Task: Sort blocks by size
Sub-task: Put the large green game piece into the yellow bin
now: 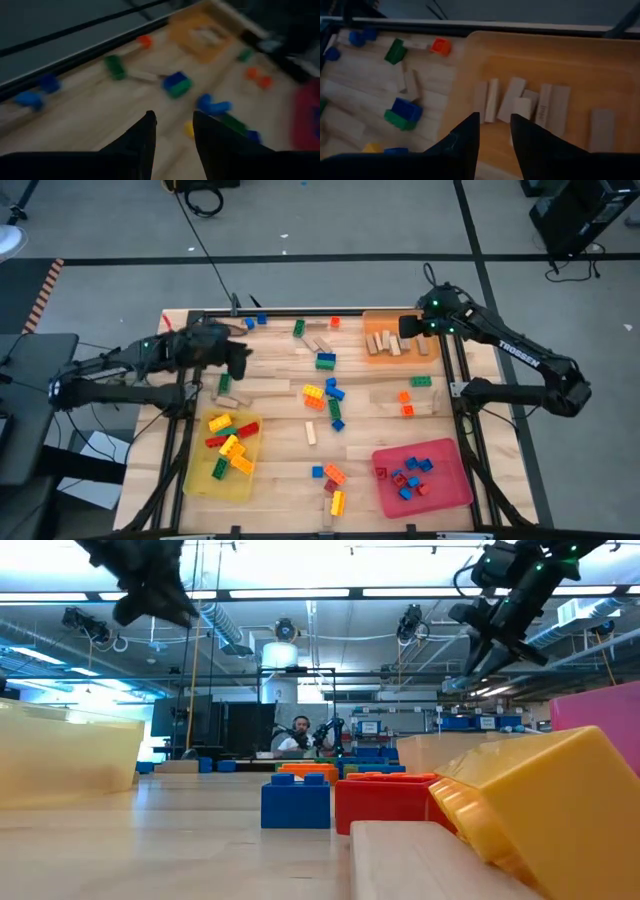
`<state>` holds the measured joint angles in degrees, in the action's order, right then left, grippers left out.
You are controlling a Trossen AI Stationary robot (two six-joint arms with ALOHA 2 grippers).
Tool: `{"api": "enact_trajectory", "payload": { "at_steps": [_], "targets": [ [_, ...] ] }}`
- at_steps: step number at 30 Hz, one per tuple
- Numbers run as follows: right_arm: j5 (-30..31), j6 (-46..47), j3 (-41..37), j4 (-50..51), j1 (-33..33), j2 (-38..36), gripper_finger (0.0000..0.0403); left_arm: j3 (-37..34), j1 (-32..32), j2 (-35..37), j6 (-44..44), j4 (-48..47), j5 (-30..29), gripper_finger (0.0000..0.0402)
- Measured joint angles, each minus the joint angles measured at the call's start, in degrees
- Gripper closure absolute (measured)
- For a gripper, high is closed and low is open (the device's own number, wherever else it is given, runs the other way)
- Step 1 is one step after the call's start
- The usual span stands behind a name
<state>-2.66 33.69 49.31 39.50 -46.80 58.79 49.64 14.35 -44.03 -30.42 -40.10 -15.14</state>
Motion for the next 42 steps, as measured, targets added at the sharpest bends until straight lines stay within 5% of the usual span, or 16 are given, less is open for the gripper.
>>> {"api": "enact_trajectory", "payload": {
  "at_steps": [12,25,42],
  "targets": [
    [2.81,3.44,0.03,0.15,5.98,0.14,0.0289,-0.01,14.55,-10.74,-4.20,-10.48,1.76,0.0265],
    [3.67,3.22,0.03,0.05,6.20,0.14,0.0290,-0.04,19.87,-27.09,-2.65,-18.14,3.83,0.0259],
    [3.67,-0.53,0.03,0.07,6.20,0.17,0.0290,-0.04,22.47,-38.17,-2.52,-20.24,3.38,0.0129]
  ]
}}
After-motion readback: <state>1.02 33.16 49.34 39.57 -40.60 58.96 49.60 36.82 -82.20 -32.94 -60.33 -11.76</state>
